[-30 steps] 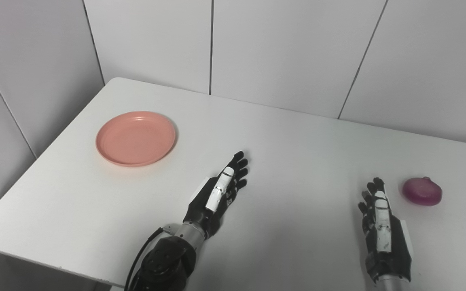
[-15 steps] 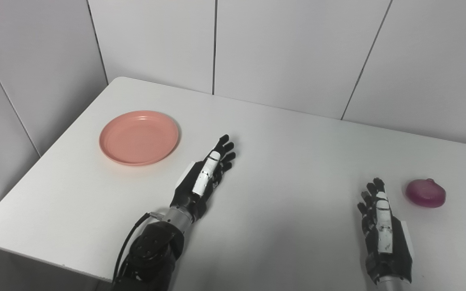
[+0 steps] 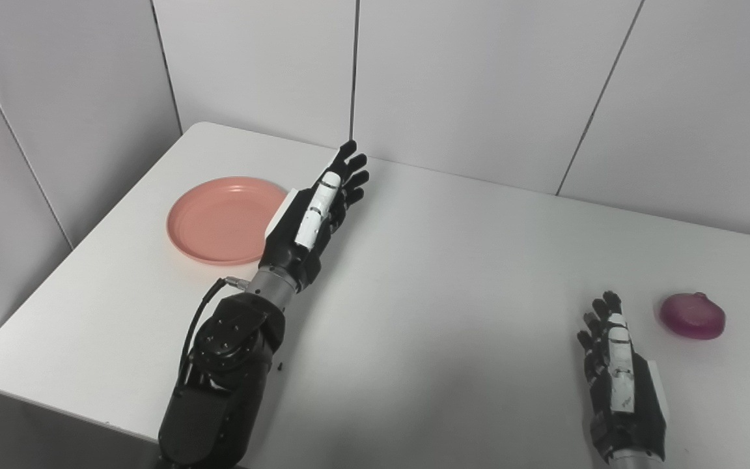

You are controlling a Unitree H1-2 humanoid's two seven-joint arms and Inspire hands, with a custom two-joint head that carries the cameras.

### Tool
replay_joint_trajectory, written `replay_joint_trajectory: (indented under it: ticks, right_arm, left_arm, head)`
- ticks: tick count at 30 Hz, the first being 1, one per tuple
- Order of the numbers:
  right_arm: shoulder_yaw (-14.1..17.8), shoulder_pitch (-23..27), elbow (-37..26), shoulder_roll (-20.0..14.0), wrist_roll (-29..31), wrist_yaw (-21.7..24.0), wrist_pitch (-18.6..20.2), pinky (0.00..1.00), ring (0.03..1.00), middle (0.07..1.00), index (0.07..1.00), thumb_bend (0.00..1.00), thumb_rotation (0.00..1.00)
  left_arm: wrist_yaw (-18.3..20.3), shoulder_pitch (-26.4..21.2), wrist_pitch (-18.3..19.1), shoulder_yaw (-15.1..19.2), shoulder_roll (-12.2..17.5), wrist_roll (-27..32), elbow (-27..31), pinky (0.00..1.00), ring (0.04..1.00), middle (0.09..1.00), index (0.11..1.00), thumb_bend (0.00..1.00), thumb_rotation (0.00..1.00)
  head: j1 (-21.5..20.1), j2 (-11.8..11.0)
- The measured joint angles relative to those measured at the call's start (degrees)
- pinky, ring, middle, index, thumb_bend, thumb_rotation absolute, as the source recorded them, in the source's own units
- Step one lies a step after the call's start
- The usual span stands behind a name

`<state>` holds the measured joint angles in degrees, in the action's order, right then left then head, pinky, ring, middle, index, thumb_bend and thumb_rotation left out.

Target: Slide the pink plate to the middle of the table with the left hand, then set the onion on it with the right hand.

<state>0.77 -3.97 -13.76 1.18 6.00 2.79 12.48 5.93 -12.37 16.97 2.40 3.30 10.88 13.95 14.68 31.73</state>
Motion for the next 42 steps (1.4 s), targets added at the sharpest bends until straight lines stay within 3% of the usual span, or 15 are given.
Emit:
replay_joint_trajectory:
  ticks: [11, 21, 42]
  right_arm:
    - [0.19, 0.0, 0.57, 0.0, 0.15, 0.3, -0.07, 1.0, 1.0, 1.0, 1.0, 0.09, 1.0]
    - [0.2, 0.0, 0.54, 0.01, -0.49, 0.25, -0.07, 1.0, 1.0, 1.0, 1.0, 0.09, 1.0]
    - [0.49, -0.1, -0.82, -0.12, -0.54, 0.23, -0.01, 1.0, 1.0, 1.0, 1.0, 0.09, 1.0]
  left_arm:
    - [-0.37, -5.46, 0.3, 7.14, 4.16, 3.82, -1.32, 0.96, 0.959, 0.972, 0.956, 0.44, 1.0]
    - [-0.09, -8.64, 0.23, 12.61, 10.13, 7.48, -8.62, 0.93, 0.93, 0.934, 0.92, 0.43, 1.0]
    - [-2.65, -9.59, -0.22, 18.82, 12.95, 9.33, -15.49, 0.9, 0.9, 0.903, 0.891, 0.4, 1.0]
  head:
    - [0.18, -0.35]
    - [0.26, 0.09]
    - [0.62, 0.35]
